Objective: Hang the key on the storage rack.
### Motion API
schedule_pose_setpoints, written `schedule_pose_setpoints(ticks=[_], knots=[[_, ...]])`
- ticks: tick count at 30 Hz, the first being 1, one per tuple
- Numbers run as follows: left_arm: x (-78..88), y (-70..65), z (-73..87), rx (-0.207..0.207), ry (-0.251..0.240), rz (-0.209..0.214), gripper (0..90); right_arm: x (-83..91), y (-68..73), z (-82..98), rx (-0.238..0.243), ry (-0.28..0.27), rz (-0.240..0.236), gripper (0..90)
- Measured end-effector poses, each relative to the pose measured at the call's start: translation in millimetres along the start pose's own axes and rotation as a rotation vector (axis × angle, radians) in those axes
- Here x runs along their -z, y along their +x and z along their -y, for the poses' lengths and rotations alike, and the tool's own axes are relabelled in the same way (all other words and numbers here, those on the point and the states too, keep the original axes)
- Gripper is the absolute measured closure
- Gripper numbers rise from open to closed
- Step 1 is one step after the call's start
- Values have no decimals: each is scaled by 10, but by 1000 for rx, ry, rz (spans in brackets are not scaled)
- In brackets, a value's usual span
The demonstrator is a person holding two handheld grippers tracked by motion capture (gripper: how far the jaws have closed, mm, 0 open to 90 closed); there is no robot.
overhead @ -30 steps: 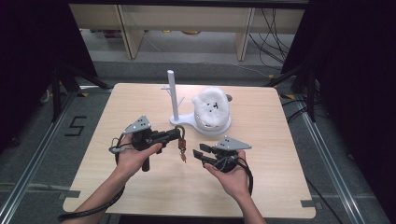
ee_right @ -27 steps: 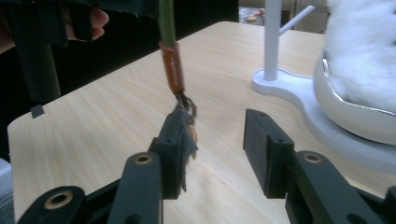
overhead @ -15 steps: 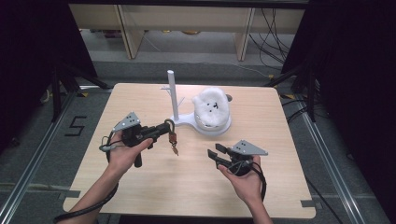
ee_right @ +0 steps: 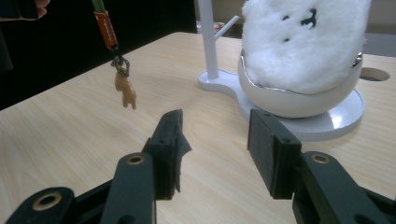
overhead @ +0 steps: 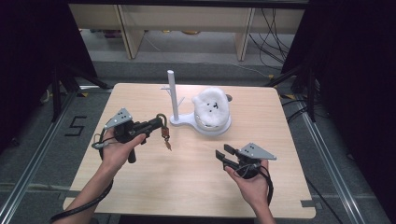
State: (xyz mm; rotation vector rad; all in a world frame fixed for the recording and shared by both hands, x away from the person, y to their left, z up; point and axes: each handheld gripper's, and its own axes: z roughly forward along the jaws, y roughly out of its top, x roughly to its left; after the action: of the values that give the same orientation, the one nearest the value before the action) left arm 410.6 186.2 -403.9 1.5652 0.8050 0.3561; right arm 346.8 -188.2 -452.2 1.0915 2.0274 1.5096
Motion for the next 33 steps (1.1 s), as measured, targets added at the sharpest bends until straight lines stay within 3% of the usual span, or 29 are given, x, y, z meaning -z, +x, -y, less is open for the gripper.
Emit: schedule_pose_setpoints(ticks=[4, 5, 8, 9, 11, 12, 14, 15, 16, 17, 21, 22, 23, 25, 27, 29, 30, 31, 33], knots=[[20, 34, -22, -5, -10, -15, 842, 49, -17, 24, -27, 9, 22, 552], [27, 44, -29, -9, -9, -20, 842, 50, -44, 30, -8, -5, 20, 550], [39, 70, -38, -10, -15, -28, 842, 86, -64, 51, -24, 2, 37, 546], [43, 79, -40, -9, -15, -31, 842, 85, -80, 62, -9, -10, 39, 544], [49, 98, -42, -12, -14, -37, 842, 109, -94, 81, -20, -4, 53, 540], [48, 105, -43, -8, -17, -41, 842, 127, -78, 93, -47, 1, 58, 538], [51, 126, -47, -12, -17, -47, 842, 140, -117, 108, -27, -20, 56, 533], [49, 133, -50, -8, -19, -50, 842, 149, -97, 119, -67, -18, 55, 530], [49, 143, -55, -11, -19, -53, 842, 157, -130, 122, -28, -27, 61, 529], [47, 149, -61, -8, -21, -55, 842, 169, -119, 126, -50, -19, 65, 528], [39, 177, -88, -18, -23, -67, 842, 194, -148, 132, -46, -23, 65, 526], [34, 185, -93, -18, -25, -69, 842, 196, -131, 137, -65, -32, 75, 525], [30, 194, -99, -20, -25, -72, 842, 200, -160, 133, -33, -35, 73, 525], [22, 214, -106, -20, -23, -78, 842, 215, -143, 134, -60, -24, 81, 524], [12, 233, -113, -18, -23, -83, 842, 210, -159, 136, -38, -30, 82, 523], [3, 255, -124, -19, -25, -85, 842, 215, -123, 141, -88, -16, 82, 523], [-3, 265, -130, -15, -26, -88, 842, 204, -129, 146, -86, -25, 71, 523], [-11, 278, -137, -14, -26, -89, 842, 199, -160, 149, -46, -26, 84, 522], [-32, 303, -146, -9, -24, -93, 842, 198, -159, 148, -48, -28, 83, 522]])
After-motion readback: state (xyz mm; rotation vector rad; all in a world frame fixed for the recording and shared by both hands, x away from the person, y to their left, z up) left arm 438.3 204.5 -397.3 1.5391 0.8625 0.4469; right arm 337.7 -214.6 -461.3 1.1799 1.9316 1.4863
